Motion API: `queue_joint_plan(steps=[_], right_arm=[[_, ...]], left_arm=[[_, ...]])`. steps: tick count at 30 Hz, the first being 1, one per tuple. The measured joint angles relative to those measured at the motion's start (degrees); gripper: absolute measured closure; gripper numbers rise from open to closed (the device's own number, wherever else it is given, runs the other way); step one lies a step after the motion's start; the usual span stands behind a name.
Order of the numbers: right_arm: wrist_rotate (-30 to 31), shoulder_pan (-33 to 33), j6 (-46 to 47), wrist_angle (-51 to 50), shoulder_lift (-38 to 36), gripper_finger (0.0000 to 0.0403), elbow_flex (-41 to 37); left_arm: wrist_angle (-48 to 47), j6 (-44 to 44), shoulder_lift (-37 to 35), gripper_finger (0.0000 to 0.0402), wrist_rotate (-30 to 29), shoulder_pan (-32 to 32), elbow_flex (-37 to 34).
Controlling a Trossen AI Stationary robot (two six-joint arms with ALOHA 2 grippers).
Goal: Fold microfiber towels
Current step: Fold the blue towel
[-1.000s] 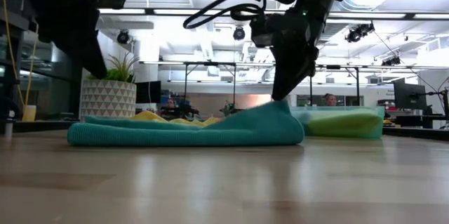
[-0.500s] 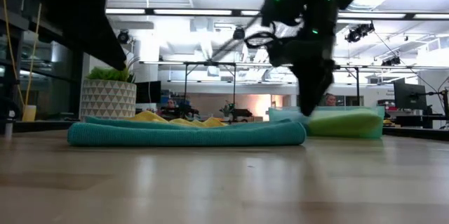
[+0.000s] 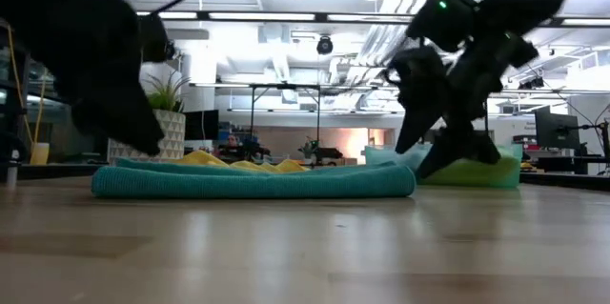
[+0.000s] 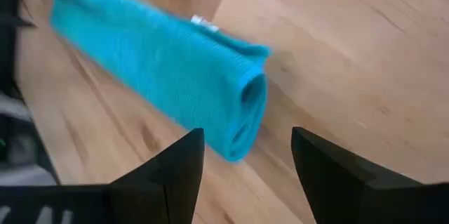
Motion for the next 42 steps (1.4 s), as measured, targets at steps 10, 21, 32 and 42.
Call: queue_joint_plan(steps=[10, 21, 32, 42], right_arm=[[3.1, 0.8, 7.4, 12.0, 5.0, 0.0196, -3.4], [4.0, 2.4, 6.6, 12.1, 10.9, 0.0196, 2.7], [4.6, 3.7, 9.5, 13.1, 12.5, 0.0197, 3.3], [4.5, 4.4, 9.1, 13.2, 14.0, 0.0324, 3.3]], left_arm=[[0.1, -0.4, 0.7, 0.0392, 4.6, 3.3, -4.1], [1.1, -1.6, 0.4, 0.0397, 6.1, 6.0, -8.1], [1.6, -1.4, 0.5, 0.0401, 5.2, 6.1, -8.3], [2.1, -2.8, 0.6, 0.0401, 5.0, 6.1, -8.4]])
